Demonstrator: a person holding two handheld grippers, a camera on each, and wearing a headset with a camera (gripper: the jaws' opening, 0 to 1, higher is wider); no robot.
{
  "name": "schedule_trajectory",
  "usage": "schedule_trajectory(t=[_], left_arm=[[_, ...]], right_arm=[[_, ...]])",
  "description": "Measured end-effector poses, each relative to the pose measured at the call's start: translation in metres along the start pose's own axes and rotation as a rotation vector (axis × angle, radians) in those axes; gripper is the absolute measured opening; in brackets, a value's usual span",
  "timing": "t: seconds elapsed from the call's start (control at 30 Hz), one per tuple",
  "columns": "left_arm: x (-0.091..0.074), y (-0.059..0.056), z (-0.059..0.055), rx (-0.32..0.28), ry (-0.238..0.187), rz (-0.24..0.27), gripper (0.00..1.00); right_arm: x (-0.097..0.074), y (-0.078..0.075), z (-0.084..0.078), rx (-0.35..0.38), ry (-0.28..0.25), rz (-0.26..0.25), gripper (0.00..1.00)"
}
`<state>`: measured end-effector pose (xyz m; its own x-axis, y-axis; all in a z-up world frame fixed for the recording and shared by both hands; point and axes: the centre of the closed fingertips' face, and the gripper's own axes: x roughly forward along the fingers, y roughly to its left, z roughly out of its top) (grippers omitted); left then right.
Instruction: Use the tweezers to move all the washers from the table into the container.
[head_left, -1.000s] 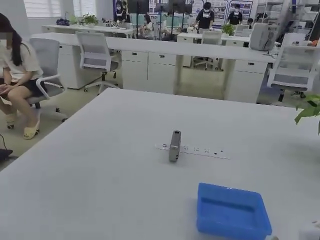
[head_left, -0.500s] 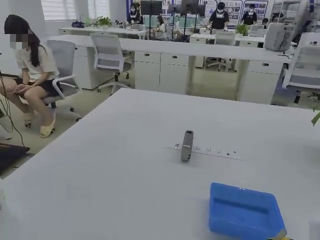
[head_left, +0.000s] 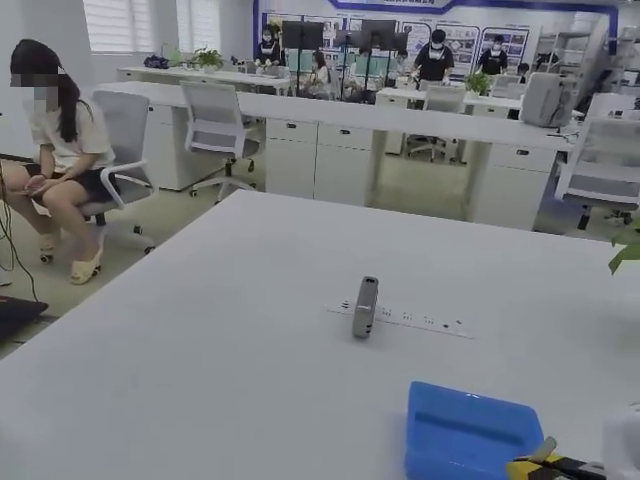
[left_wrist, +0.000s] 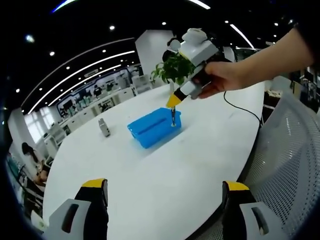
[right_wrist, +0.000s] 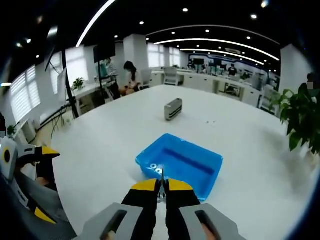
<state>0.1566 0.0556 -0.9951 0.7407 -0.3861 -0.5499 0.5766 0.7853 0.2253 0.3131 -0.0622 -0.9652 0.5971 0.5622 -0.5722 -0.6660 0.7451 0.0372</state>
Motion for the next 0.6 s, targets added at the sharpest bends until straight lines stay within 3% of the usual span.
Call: schedule_trajectory(t=[0.4,0.6], left_arm=[[-0.001,0.001,-0.002,0.018,0.007,0.006,0.97],[-0.003,0.006,0.002,0.007,-0.011,0.026,0.96]], right_arm=[[-0.010,-0.009,0.026,-0.035,-0.030,-0.021,0.01],[-0.008,-0.015,0.038,-0.053,-0.045,-0.028,0.01]])
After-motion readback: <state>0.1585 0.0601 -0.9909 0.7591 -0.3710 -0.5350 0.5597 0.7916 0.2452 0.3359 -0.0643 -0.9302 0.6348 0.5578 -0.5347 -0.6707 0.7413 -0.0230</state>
